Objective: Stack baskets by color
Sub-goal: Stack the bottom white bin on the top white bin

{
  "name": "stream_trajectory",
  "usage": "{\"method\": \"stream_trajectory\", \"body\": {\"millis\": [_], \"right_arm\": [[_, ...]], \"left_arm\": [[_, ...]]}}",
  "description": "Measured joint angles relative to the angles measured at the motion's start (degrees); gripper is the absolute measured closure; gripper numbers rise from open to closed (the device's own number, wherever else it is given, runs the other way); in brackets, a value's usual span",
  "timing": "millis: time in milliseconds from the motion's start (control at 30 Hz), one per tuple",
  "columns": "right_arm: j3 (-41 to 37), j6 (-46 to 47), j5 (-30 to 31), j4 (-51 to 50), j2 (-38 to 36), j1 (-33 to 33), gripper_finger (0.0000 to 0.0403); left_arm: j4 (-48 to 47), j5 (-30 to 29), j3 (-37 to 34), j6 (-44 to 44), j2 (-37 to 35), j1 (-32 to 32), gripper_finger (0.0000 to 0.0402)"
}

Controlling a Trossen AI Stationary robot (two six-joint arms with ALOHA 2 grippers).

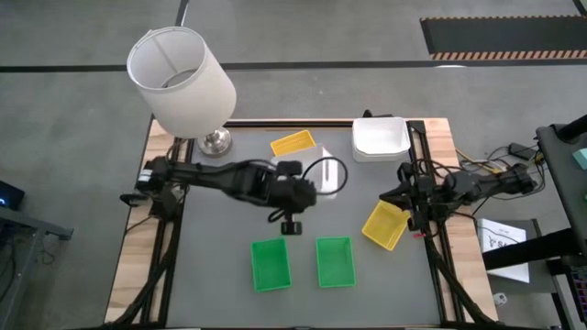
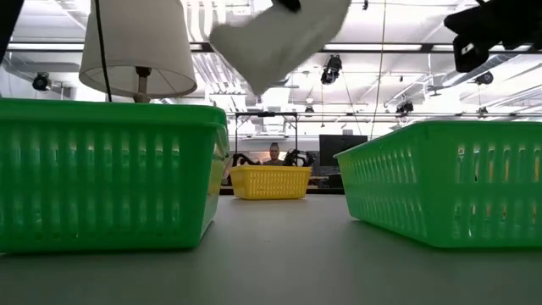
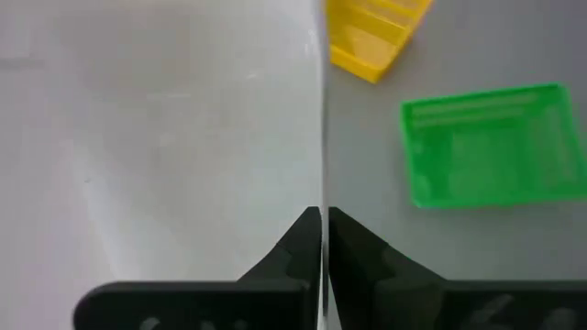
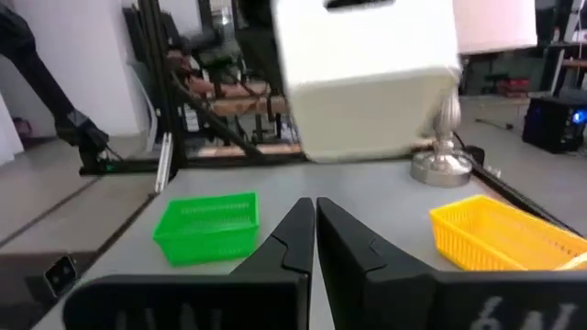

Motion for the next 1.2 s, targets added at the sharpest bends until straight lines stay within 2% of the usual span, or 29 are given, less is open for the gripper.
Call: {"method": "stream_trajectory", "body": {"millis": [267,500,900,1200], "right_arm": [[-0.9,0.4,-0.2,0.7,-1.7,0.0,0.0394],[-0.9,0.3,-0.2,0.8,-1.7,0.0,0.0394],[-0.9,2.0,0.1,0.8,-1.6,0.0,0.0394],[-0.9,3.0,0.2,0.8,-1.6,0.0,0.0394]], "left_arm": [[14.6,1.0,-12.7,2.8,0.0,4.3,0.0401],[35.3,9.2,-25.7,2.5,0.0,5.6,0.0401],[55.6,8.7,-37.8,0.9,0.0,5.9,0.0402],[62.4,5.7,-43.6,-0.7,0.0,6.3,0.0402]]}}
